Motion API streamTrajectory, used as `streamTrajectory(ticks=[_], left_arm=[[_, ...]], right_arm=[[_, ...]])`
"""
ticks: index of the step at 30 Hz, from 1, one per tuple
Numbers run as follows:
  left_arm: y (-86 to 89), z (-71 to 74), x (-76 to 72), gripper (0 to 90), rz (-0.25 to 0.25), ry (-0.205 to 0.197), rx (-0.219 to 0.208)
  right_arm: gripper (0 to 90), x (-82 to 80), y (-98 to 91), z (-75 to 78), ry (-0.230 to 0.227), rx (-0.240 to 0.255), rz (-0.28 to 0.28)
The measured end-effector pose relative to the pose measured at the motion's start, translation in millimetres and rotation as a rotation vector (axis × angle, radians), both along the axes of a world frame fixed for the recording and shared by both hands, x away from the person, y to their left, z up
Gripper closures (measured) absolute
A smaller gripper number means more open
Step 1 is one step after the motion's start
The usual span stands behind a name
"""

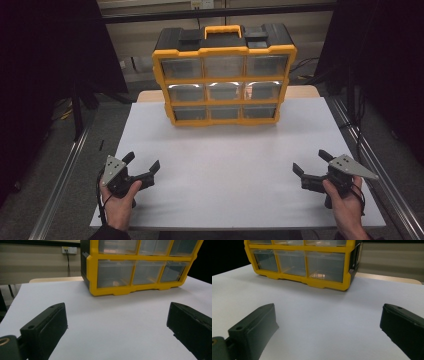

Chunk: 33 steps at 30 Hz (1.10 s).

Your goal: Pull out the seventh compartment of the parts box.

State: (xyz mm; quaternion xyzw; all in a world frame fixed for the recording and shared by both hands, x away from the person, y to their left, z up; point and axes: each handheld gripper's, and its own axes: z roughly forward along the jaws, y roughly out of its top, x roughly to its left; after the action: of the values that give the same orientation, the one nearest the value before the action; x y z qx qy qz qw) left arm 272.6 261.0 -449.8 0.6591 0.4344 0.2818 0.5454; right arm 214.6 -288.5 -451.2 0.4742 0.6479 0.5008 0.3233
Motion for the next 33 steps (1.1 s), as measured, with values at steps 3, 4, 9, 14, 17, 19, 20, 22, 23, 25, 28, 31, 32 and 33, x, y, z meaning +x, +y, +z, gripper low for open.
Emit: streamTrajectory(ticks=[3, 4, 9, 14, 17, 19, 20, 22, 23, 25, 28, 31, 32, 33], left_arm=[[-0.3, 0.6, -0.3, 3.2, -0.006, -0.002, 0.004], [-0.7, 1.2, -0.9, 3.1, -0.005, -0.002, 0.024], [-3.3, 0.5, 1.3, 3.1, -0.03, -0.001, 0.038], [-7.2, 0.9, 3.6, 3.0, -0.036, 0.001, 0.047], [-10.3, 0.8, 5.0, 3.1, -0.044, -0.004, 0.041], [-10.1, 0.8, 5.9, 3.1, -0.06, 0.005, 0.051], [-12.5, -0.1, 6.2, 3.1, -0.056, 0.006, 0.023], [-11.9, -0.2, 7.0, 3.1, -0.063, 0.01, 0.05], [-13.2, -0.5, 7.3, 3.1, -0.065, 0.008, 0.036], [-13.4, -0.2, 7.7, 3.1, -0.074, 0.012, 0.071], [-15.6, 0.2, 9.0, 2.9, -0.095, 0.008, 0.07], [-18.9, 0.7, 11.4, 2.7, -0.101, -0.006, 0.091], [-20.1, 0.4, 12.5, 2.7, -0.101, -0.01, 0.091], [-20.6, 0.4, 13.2, 2.7, -0.104, -0.009, 0.092]], right_arm=[[0.5, -0.2, 0.0, -0.2, 0.005, 0.0, 0.003], [0.5, -0.2, -0.1, -0.2, 0.004, -0.001, 0.003], [0.5, -0.5, -1.1, -0.5, 0.006, 0.0, 0.002], [0.5, -0.6, -2.0, -1.2, 0.007, 0.0, 0.002], [0.5, -0.7, -2.7, -1.6, 0.013, 0.006, -0.002], [0.5, -0.6, -2.6, -2.0, 0.016, 0.007, 0.0], [0.5, -0.6, -2.6, -2.0, 0.015, 0.007, -0.001], [0.5, -0.9, -2.7, -1.9, 0.014, 0.005, 0.002], [0.5, -1.2, -2.4, -1.7, 0.015, 0.007, 0.002], [0.5, -1.7, -2.0, -1.2, 0.014, 0.006, 0.003], [0.5, -2.1, -0.7, -0.5, 0.005, -0.004, 0.007], [0.5, -2.5, 0.4, -0.1, 0.011, -0.008, 0.014], [0.5, -2.4, 0.5, -0.1, 0.01, -0.007, 0.014], [0.5, -2.1, 0.5, -0.3, 0.009, -0.005, 0.013]])
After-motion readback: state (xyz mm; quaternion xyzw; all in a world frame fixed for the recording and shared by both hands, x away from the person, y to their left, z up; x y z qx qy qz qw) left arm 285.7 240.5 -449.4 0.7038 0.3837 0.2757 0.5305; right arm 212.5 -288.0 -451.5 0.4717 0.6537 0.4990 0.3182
